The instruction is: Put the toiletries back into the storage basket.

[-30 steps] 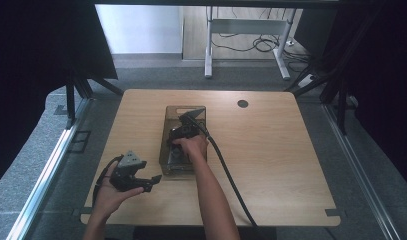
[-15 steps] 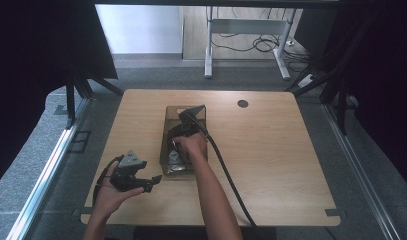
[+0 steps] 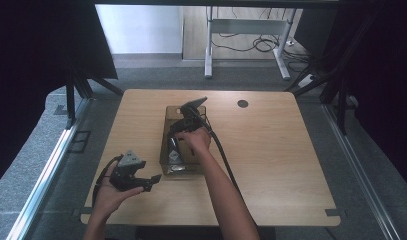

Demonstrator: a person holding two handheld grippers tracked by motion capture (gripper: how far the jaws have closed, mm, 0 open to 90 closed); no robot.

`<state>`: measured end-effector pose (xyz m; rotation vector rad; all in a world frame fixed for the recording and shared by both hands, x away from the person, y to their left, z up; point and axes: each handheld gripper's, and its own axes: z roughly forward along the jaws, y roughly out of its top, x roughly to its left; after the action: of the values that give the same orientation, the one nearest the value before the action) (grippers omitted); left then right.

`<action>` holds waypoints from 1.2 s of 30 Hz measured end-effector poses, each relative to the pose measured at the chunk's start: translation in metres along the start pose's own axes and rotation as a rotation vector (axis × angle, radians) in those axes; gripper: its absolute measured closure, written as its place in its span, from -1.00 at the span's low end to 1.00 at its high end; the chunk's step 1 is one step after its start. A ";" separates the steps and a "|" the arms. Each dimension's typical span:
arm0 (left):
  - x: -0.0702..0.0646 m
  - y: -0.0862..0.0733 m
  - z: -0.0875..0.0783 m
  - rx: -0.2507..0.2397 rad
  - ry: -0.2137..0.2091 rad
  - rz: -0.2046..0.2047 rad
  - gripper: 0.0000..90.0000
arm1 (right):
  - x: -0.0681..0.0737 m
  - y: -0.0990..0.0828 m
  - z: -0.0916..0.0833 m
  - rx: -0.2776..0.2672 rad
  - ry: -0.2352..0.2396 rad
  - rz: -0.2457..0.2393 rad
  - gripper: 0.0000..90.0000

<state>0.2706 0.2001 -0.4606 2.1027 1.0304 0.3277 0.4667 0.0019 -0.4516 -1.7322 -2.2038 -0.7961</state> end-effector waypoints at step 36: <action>-0.004 -0.002 -0.004 0.007 0.031 0.003 -0.49 | -0.070 -0.076 -0.104 -0.178 0.202 -0.219 0.04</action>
<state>0.2647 0.2000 -0.4592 2.1119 1.0485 0.3600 0.3988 -0.1239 -0.4208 -1.4219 -2.2655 -1.1952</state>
